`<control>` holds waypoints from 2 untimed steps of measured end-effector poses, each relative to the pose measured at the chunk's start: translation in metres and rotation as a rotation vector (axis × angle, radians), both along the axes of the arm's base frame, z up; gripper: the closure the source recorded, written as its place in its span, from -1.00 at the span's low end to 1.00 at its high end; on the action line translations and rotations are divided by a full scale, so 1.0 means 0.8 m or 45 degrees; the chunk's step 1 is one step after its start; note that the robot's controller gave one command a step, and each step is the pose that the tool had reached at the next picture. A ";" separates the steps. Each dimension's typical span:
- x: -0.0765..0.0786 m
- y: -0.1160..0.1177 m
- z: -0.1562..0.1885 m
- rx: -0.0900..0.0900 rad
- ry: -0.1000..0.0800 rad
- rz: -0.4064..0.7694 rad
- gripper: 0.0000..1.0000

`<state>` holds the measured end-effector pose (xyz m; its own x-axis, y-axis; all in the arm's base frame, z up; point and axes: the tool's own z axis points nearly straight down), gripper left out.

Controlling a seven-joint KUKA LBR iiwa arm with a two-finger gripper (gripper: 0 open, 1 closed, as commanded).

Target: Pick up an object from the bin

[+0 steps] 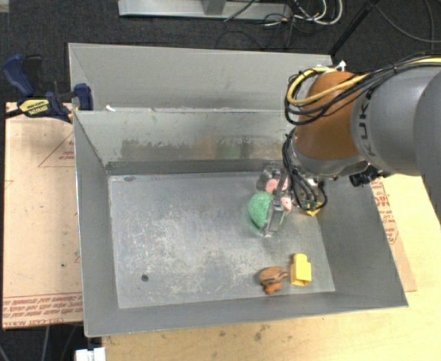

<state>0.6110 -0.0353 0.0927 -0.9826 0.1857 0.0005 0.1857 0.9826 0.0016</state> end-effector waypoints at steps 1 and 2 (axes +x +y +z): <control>0.037 -0.039 0.020 -0.002 -0.005 -0.061 1.00; 0.037 -0.038 0.020 -0.002 -0.005 -0.060 -1.00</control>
Offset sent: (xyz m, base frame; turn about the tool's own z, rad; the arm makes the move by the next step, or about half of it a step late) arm 0.0000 0.0000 0.0000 0.0000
